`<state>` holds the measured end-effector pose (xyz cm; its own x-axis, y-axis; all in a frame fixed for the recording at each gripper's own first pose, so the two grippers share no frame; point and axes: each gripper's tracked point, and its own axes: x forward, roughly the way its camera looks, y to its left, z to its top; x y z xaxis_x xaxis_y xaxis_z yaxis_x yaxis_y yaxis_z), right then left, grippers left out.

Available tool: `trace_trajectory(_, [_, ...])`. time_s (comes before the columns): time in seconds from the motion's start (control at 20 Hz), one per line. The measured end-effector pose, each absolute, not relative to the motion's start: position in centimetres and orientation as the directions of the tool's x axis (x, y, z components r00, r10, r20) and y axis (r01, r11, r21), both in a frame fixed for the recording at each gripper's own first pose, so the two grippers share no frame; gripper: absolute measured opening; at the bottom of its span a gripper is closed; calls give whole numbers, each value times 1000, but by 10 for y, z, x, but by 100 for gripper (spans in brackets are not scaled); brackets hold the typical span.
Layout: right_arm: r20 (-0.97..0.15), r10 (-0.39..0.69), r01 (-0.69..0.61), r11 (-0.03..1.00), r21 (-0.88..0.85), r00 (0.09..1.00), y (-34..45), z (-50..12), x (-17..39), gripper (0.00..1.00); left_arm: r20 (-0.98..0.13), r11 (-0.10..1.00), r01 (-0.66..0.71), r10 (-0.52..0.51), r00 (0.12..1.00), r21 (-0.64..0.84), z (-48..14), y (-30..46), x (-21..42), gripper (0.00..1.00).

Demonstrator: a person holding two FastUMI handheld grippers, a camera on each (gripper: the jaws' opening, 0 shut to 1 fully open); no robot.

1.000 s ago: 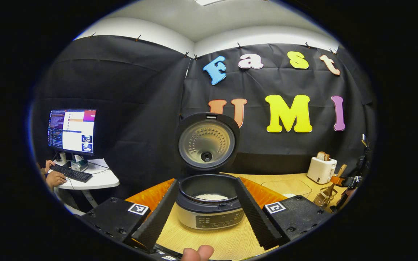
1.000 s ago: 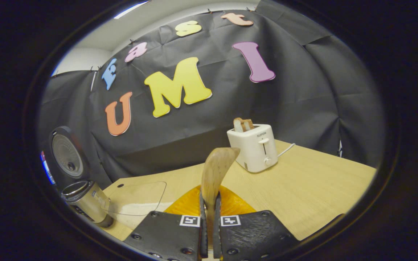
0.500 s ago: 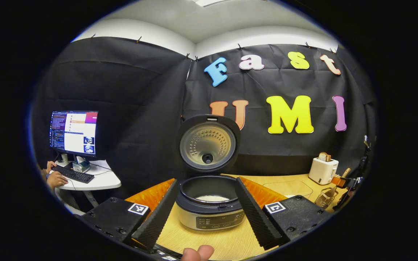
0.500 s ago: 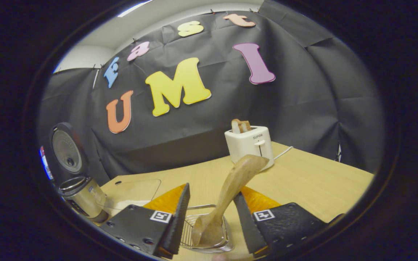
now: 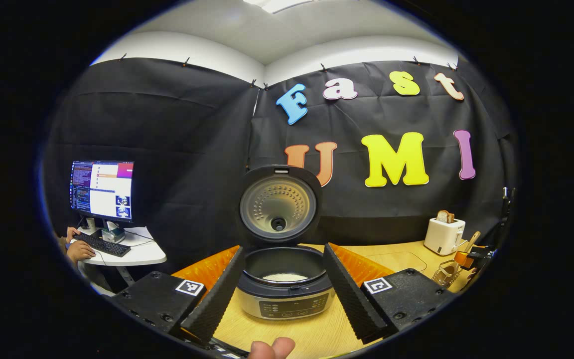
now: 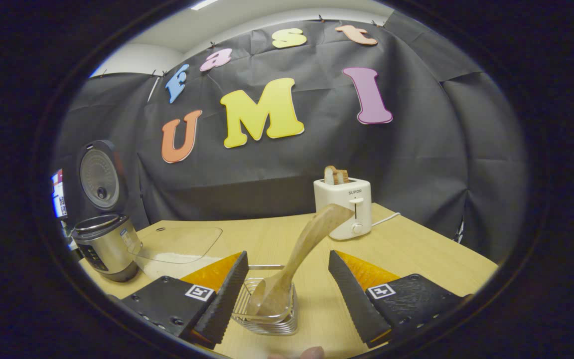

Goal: Close the left gripper, press the button to open the rice cooker; take a wooden spoon from the chopstick holder with the right hand, scoop a spoonful of rice and pour it into the rice cooker, then put the wooden spoon back into the chopstick holder.

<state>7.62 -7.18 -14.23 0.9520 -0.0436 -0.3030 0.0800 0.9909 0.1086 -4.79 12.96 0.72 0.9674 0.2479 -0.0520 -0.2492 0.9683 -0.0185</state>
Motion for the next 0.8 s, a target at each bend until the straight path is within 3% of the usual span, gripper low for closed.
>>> trace_trajectory(0.1, [-319, -46, 92, 987, 132, 947, -82, -140, 64, 91, -31, 968, -252, 252, 967, -5, 13, 120, -45, 100])
trace_trajectory(0.15, [-313, -45, 96, 984, 148, 949, -85, -136, 57, 96, -33, 970, -242, 242, 970, 8, 15, 114, -40, 100])
trace_trajectory(0.25, [-298, -31, 75, 988, 137, 954, -86, -127, 42, 91, -25, 963, -267, 268, 963, 45, 30, 115, -35, 100])
trace_trajectory(0.3, [-285, -23, 62, 990, 128, 958, -86, -122, 37, 95, -16, 958, -281, 282, 959, 49, 42, 118, -28, 95])
trace_trajectory(0.35, [-270, -10, 44, 992, 118, 963, -85, -116, 34, 91, -4, 958, -283, 283, 959, 52, 52, 119, -20, 100])
trace_trajectory(0.4, [-259, 7, 19, 995, 100, 966, -83, -111, 29, 95, 0, 956, -289, 289, 957, 54, 63, 121, -14, 95])
trace_trajectory(0.45, [-248, 18, 0, 997, 75, 969, -82, -105, 26, 91, -1, 955, -289, 290, 957, 61, 72, 125, -6, 100])
trace_trajectory(0.5, [-234, 30, -16, 998, 60, 972, -82, -100, 24, 95, -2, 954, -294, 294, 956, 64, 80, 127, 1, 100])
trace_trajectory(0.55, [-223, 46, -34, 998, 56, 974, -80, -94, 21, 91, -9, 954, -293, 295, 956, 67, 87, 130, 7, 100])
trace_trajectory(0.6, [-212, 58, -48, 997, 55, 976, -79, -89, 19, 95, -6, 954, -292, 293, 956, 67, 97, 131, 15, 100])
trace_trajectory(0.8, [-187, 82, -76, 996, 38, 979, -81, -81, 14, 91, 13, 955, -283, 283, 959, 86, 141, 138, 47, 100])
